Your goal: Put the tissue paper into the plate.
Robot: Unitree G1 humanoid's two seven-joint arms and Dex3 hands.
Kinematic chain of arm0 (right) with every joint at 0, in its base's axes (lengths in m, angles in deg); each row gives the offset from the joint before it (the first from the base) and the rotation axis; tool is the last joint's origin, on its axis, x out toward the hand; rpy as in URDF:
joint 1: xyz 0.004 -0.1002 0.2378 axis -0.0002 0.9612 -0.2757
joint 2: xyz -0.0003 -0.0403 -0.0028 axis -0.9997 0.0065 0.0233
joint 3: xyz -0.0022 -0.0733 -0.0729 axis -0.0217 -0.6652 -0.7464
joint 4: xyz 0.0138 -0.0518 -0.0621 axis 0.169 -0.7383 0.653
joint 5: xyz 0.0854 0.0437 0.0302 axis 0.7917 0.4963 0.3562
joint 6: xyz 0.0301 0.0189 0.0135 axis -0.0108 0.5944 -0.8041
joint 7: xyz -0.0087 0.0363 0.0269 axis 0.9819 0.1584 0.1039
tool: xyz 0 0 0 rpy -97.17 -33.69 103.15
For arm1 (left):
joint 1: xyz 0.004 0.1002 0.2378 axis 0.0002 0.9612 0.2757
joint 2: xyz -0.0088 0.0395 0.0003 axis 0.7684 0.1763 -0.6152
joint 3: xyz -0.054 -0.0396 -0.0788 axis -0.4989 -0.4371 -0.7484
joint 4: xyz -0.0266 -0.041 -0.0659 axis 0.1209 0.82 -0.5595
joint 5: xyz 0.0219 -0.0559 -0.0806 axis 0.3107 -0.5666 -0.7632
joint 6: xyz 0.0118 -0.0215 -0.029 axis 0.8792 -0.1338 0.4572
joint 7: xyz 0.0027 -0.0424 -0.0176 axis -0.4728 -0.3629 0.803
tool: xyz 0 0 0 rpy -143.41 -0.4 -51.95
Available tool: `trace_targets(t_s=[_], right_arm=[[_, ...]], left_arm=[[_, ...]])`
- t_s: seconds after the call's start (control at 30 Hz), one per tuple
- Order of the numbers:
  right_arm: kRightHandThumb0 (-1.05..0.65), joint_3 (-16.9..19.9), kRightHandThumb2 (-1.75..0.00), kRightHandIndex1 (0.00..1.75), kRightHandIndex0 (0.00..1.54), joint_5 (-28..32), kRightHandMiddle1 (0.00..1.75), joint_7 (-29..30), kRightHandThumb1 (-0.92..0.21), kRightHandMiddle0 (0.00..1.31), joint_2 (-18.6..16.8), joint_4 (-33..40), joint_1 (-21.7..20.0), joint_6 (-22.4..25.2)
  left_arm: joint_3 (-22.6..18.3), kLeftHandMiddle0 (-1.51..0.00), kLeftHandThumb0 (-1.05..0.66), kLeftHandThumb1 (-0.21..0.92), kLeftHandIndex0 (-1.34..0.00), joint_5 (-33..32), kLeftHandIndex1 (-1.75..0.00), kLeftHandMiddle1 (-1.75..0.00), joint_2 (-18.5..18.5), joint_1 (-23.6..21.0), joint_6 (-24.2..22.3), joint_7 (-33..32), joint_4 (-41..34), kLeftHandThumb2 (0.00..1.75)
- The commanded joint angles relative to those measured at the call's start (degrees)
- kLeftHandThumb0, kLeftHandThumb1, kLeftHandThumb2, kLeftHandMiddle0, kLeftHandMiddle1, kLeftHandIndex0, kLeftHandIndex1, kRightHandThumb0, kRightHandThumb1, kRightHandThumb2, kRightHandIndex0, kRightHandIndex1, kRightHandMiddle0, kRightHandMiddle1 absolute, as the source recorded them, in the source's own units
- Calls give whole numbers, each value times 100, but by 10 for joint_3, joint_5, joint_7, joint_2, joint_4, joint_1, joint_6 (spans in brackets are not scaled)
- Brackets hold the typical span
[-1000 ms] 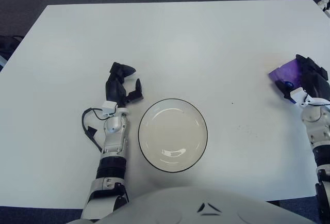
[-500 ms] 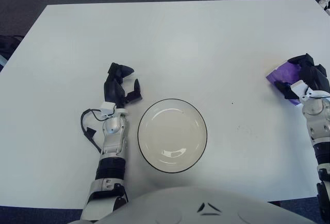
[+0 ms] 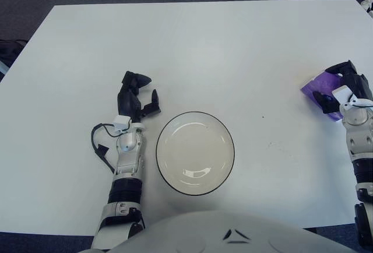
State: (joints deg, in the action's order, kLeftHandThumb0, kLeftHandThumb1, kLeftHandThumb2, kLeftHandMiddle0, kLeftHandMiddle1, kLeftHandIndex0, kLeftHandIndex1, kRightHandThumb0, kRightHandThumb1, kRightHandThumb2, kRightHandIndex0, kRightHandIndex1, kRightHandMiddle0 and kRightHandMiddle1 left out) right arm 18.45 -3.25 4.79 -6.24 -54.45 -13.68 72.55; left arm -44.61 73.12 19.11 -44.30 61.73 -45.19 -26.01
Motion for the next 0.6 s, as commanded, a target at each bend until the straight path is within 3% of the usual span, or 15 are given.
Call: trace_targets(t_s=[0.0,0.33,0.57], right_arm=[[0,-3,-164,159,92,64,175,-64,1,62,-55,-17,60,25],[0,61,-164,161,91,199,175,-81,0,61,-120,69,38,26],[0,93,-163,164,88,257,175,-90,-1,60,-154,62,32,-74]], left_arm=[[-8,-70,-1,29,-49,-11,-175,-148,-14,95,-25,-5,66,127],[-8,-67,-1,28,-49,-10,-175,-153,-12,95,-23,-1,67,129],[-8,-69,-1,28,-50,-6,-175,-151,-13,97,-19,-5,65,129]])
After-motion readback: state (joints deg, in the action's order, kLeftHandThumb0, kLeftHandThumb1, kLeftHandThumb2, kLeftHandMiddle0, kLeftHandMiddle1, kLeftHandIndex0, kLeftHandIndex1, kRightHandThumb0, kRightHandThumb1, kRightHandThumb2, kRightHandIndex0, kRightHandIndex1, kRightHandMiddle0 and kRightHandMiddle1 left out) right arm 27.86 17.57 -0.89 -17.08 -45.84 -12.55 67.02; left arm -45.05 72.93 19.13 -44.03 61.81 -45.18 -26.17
